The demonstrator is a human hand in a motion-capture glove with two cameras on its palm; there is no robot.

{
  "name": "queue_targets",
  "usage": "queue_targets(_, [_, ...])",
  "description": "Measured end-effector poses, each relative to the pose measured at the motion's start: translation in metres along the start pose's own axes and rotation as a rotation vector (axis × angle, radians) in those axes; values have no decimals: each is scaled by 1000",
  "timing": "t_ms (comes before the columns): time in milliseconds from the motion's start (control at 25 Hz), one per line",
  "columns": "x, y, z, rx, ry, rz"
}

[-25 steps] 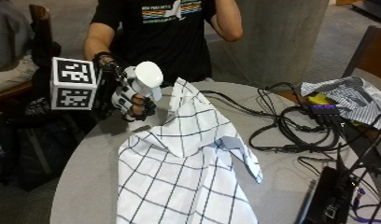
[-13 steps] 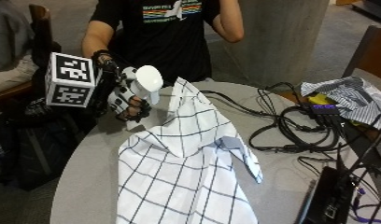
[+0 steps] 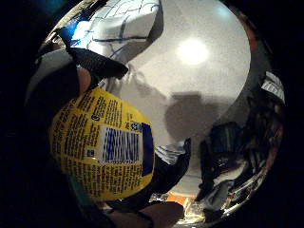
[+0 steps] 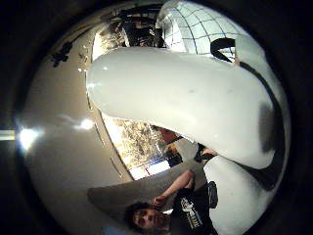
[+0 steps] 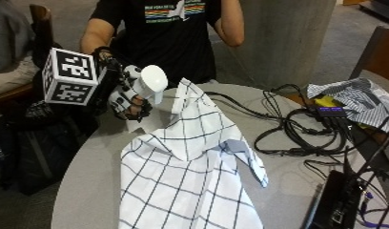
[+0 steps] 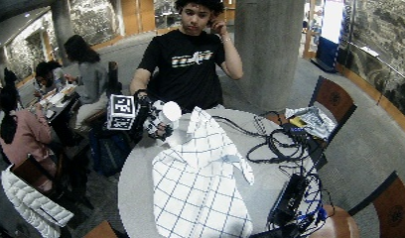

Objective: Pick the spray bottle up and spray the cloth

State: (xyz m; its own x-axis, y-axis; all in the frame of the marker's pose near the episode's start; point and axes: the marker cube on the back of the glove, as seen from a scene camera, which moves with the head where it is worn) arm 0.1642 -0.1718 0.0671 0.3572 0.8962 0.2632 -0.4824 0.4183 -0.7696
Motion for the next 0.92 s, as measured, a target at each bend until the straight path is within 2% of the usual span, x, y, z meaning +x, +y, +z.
queue_targets(240, [-2, 2, 2, -6, -14, 20])
queue_targets(400, [-11, 4, 8, 14, -77, -49])
queue_targets(680, [-59, 34, 40, 33, -250, -496])
queue_targets(920, [-112, 62, 119, 81, -344, -866])
